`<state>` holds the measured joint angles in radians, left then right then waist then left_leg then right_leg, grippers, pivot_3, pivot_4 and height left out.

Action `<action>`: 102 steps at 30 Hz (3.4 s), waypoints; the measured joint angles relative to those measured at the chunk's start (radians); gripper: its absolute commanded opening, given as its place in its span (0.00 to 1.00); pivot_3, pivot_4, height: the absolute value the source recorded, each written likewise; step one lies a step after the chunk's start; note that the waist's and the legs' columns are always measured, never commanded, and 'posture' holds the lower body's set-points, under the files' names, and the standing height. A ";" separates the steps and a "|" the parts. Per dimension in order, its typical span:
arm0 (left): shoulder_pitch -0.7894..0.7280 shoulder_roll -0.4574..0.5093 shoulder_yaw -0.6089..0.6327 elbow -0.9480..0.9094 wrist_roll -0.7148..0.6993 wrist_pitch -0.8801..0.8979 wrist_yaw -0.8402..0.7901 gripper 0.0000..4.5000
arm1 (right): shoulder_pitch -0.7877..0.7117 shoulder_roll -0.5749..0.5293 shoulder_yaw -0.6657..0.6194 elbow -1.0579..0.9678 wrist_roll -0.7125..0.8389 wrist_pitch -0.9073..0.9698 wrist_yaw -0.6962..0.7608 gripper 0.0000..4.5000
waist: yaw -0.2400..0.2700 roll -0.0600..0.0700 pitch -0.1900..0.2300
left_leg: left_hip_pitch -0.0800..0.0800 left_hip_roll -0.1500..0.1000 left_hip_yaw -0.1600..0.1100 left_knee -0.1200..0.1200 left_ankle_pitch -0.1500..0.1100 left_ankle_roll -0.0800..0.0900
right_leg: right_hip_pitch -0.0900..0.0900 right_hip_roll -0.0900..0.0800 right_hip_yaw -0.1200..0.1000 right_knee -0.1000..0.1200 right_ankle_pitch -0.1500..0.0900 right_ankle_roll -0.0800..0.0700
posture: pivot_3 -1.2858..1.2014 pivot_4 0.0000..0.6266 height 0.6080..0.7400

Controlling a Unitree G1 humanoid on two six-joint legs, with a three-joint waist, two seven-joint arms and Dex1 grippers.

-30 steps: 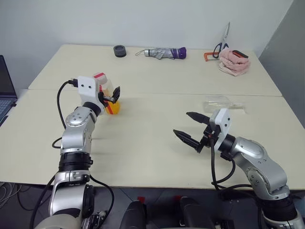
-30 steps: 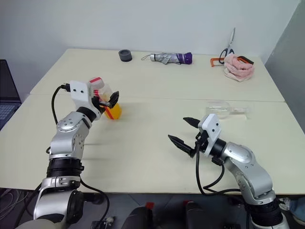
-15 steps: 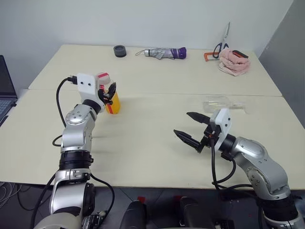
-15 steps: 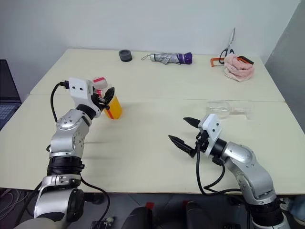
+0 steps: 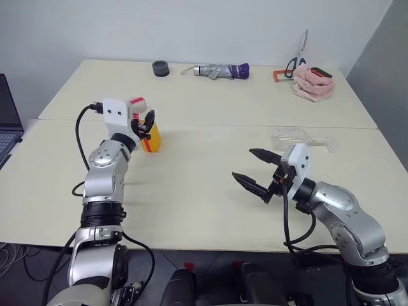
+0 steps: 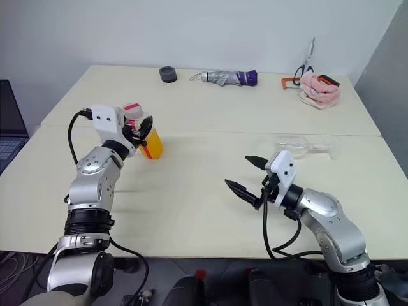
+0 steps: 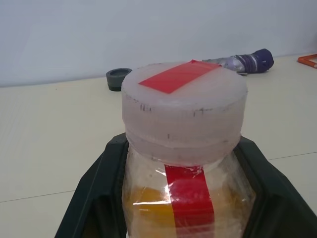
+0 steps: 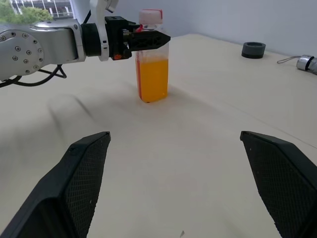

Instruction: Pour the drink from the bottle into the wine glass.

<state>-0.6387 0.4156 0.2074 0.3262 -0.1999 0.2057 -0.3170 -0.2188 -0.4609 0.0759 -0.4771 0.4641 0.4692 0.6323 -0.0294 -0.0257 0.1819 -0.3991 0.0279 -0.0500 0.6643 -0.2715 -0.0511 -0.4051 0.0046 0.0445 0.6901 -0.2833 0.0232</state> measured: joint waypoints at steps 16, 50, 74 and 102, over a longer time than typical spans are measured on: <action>0.034 -0.004 -0.008 -0.104 -0.057 0.099 -0.066 0.49 | -0.008 -0.002 -0.012 -0.005 0.029 0.019 -0.001 1.00 | 0.000 0.000 0.000 | 0.000 -0.001 0.000 0.000 0.000 0.000 | 0.000 -0.001 0.000 0.000 0.000 0.000 | 0.52 0.24 1.00; -0.121 -0.060 -0.327 -0.079 -0.170 0.153 -0.803 0.49 | 0.033 -0.109 -0.244 -0.298 0.236 0.226 -0.203 1.00 | -0.002 0.000 0.000 | -0.001 0.000 0.000 0.000 0.000 0.000 | 0.000 0.001 0.000 0.001 -0.001 -0.001 | 0.52 0.24 1.00; -0.220 -0.147 -0.417 0.084 -0.097 -0.017 -1.008 0.49 | -0.156 -0.072 -0.069 -0.244 0.286 0.360 -0.325 1.00 | -0.001 0.000 0.000 | -0.001 0.000 -0.001 0.000 0.000 0.001 | 0.000 0.002 0.000 0.000 -0.001 -0.001 | 0.52 0.24 1.00; -0.205 -0.151 -0.416 0.053 -0.090 -0.042 -0.982 0.49 | -0.275 -0.147 -0.029 0.027 0.162 0.180 0.046 0.41 | -0.001 0.001 0.000 | -0.001 -0.001 0.000 0.001 0.000 0.001 | 0.000 0.002 0.000 0.000 -0.001 -0.001 | 0.52 0.24 1.00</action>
<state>-0.8438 0.2645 -0.2082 0.3793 -0.2903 0.1642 -1.2994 -0.4941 -0.6080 0.0474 -0.4501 0.6256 0.6491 0.6778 -0.0308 -0.0250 0.1823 -0.3997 0.0274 -0.0502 0.6648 -0.2715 -0.0504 -0.4051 0.0064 0.0446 0.6901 -0.2840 0.0222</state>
